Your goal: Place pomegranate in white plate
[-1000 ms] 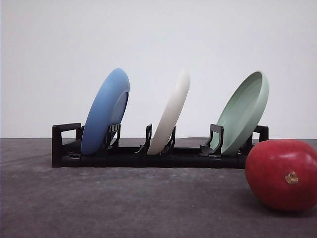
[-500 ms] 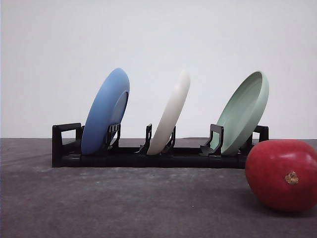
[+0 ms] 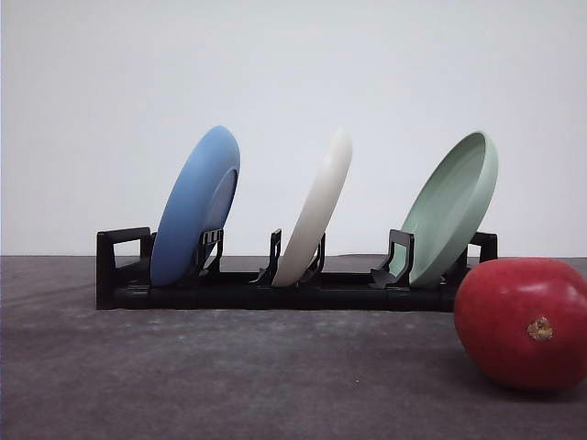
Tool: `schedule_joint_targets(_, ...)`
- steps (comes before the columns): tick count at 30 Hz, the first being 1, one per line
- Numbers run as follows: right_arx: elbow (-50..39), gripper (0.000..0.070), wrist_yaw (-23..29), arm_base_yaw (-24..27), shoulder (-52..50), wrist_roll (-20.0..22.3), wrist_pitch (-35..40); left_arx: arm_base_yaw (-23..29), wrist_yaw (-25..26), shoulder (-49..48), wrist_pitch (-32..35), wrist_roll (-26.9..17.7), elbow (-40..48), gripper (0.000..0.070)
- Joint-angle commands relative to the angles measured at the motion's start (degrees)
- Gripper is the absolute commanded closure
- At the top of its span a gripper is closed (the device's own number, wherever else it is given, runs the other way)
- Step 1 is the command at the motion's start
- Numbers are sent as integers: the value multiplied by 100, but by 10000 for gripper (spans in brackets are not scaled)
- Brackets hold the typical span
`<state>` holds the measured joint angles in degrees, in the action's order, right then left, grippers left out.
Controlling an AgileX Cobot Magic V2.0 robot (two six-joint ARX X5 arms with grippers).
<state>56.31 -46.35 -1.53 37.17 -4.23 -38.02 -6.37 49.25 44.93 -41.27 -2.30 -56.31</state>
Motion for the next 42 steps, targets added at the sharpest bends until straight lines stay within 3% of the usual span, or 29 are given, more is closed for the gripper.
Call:
schedule_joint_targets(1, 83, 67, -13, -42, 22, 45, 26, -89, -17, 123, 74, 237, -138, 63)
schedule_joint_targets(6, 83, 67, -13, -110, 22, 30, 26, -539, -322, 539, 441, 860, -143, 63)
schedule_joint_targets(10, 83, 67, -13, -114, 22, 15, 26, -1014, -870, 1114, 654, 1226, -325, 63)
schedule_joint_targets(23, 81, 68, -9, -114, 22, 3, 26, -2378, -2200, 3790, 335, 1206, -2591, 64)
schedule_joint_targets(34, 81, 68, -11, -114, 22, -55, 24, -2917, -3221, 5636, -265, 1160, -4558, 65)
schedule_joint_targets(42, 81, 67, -13, -120, 22, -141, 24, -3107, -3580, 6471, -290, 1160, -5169, 67)
